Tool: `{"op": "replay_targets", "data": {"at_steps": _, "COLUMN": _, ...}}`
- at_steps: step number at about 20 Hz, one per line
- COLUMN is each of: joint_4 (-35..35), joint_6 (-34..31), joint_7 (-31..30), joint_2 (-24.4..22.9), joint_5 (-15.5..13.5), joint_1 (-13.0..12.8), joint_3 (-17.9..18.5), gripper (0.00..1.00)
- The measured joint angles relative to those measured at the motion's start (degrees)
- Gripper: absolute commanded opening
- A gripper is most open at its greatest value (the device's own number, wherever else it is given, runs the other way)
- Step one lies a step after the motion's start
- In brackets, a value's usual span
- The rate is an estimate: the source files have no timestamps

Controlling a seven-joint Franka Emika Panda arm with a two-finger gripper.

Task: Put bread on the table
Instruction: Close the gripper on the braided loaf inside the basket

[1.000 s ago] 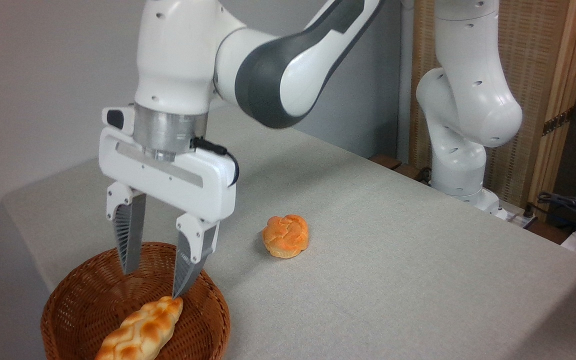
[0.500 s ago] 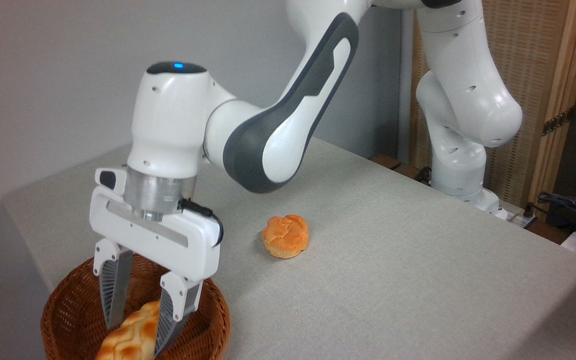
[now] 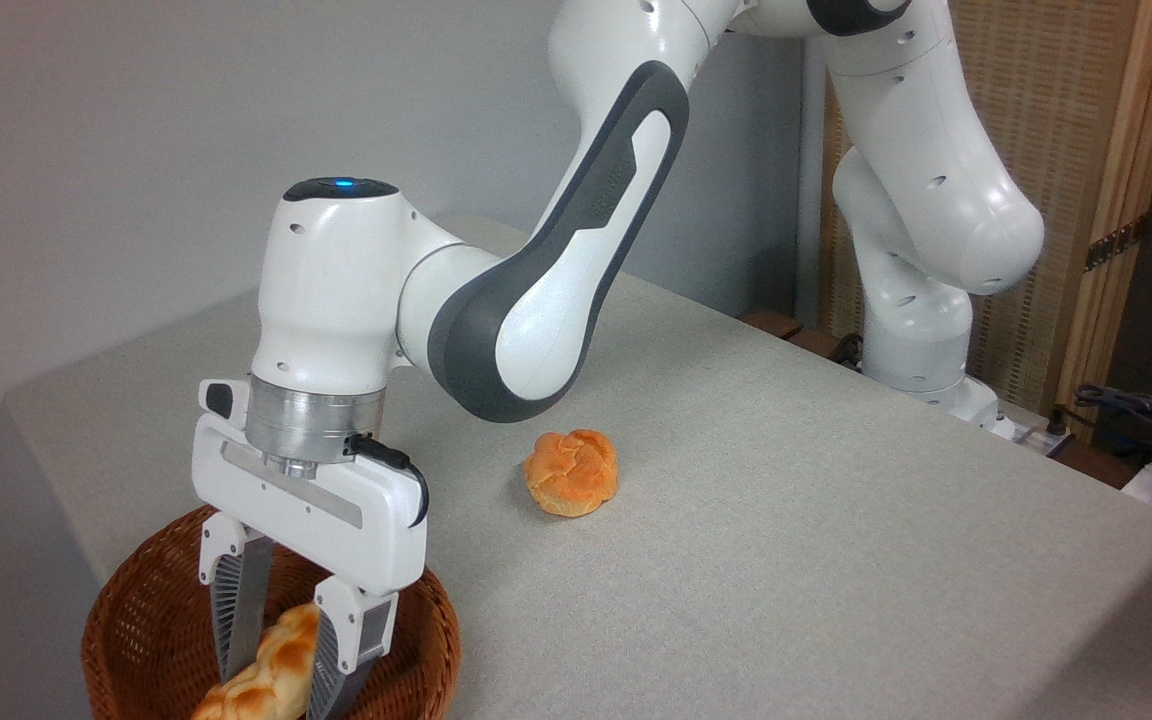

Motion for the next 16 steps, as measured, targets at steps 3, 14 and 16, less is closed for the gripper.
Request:
{"op": "replay_targets", "data": {"at_steps": 3, "joint_4": 0.4, "joint_6": -3.8, "joint_7": 0.0, "joint_2": -0.6, "joint_5": 0.1, "joint_1": 0.0, "joint_3": 0.1, "gripper": 0.82}}
{"op": "replay_targets", "data": {"at_steps": 14, "joint_4": 0.0, "joint_6": -15.2, "joint_7": 0.0, "joint_2": -4.7, "joint_5": 0.4, "joint_1": 0.1, "joint_3": 0.4, "gripper": 0.16}}
{"op": "replay_targets", "data": {"at_steps": 16, "joint_4": 0.0, "joint_6": -15.2, "joint_7": 0.0, "joint_2": -4.8, "joint_5": 0.6, "joint_1": 0.1, "joint_3": 0.4, "gripper": 0.16}}
